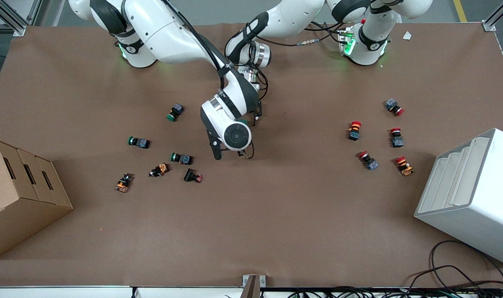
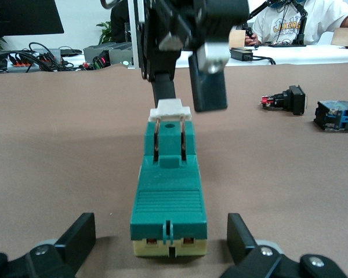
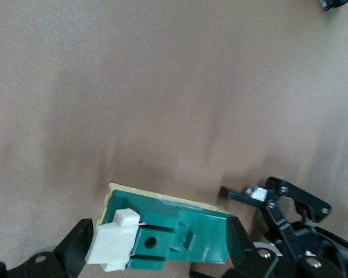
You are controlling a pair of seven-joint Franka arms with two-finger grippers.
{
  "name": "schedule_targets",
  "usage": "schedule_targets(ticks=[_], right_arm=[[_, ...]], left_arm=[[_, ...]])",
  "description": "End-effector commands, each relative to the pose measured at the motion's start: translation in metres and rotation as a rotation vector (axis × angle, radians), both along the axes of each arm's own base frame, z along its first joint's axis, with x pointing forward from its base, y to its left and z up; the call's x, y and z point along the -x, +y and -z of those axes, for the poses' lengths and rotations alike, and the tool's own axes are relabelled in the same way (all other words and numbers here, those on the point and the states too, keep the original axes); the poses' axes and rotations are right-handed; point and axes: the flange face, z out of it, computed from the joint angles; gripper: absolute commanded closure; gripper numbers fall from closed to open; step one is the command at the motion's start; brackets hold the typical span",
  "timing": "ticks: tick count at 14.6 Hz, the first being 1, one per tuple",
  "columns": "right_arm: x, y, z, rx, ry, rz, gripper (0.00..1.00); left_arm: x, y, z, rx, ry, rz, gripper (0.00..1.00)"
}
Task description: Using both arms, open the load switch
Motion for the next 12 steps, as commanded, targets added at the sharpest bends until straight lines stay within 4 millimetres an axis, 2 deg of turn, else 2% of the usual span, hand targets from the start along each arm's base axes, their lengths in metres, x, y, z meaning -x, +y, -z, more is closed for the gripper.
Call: schedule_targets(ticks=[1,5,9,12], right_arm=[[0.008,0.007,-0.024,0.005,0.065,0.000,0.00],[0.013,0.007,-0.032,0.016,0.096,-0.024,0.00],[0.025,0.007,-0.030,0.036,0.155,-0.080,0.00],[0.039,0.017,-0.029,0.026,0.180,-0.115,0.00]], left_arm=[[0.001,-0.002,0.017,-0.010,0.008,0.004,0.00],[0.002,-0.001,0.020,-0.013,0.010,0.004,0.00],[0.002,0.000,0.024,-0.019,0.012,0.003,0.00],[0.002,0.001,0.024,-0.021,0.010,0.003,0.00]])
